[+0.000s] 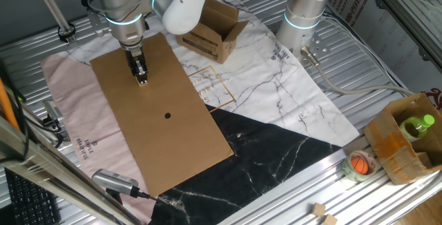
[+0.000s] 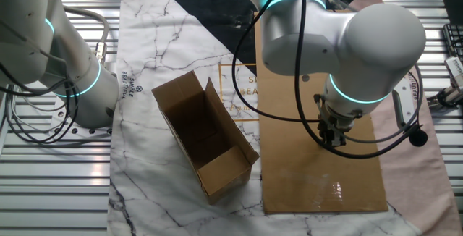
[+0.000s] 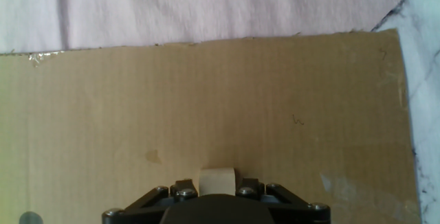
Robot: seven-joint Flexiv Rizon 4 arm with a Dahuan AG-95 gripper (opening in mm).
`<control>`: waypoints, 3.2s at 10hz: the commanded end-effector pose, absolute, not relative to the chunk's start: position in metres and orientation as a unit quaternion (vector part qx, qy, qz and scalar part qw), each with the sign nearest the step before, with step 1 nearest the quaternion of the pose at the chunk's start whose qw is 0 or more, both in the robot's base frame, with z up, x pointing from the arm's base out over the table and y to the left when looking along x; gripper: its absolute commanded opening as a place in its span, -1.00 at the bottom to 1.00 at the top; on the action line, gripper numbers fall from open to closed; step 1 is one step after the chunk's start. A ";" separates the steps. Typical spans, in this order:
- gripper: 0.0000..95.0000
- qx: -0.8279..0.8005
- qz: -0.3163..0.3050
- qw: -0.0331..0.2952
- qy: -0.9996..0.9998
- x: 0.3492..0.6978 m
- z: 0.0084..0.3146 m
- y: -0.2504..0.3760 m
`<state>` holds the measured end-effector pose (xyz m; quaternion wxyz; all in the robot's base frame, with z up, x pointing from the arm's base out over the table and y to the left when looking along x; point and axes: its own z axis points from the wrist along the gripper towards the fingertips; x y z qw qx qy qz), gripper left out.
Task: Hold a small block with the gripper and sweep it from left to right on the table
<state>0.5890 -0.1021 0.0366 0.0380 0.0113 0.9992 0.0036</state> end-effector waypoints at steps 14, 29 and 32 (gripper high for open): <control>-1.00 0.018 0.004 0.036 0.999 0.589 0.035 -0.102; -1.00 0.014 0.003 0.036 0.999 0.592 0.036 -0.101; -1.00 0.013 0.003 0.037 0.999 0.593 0.037 -0.101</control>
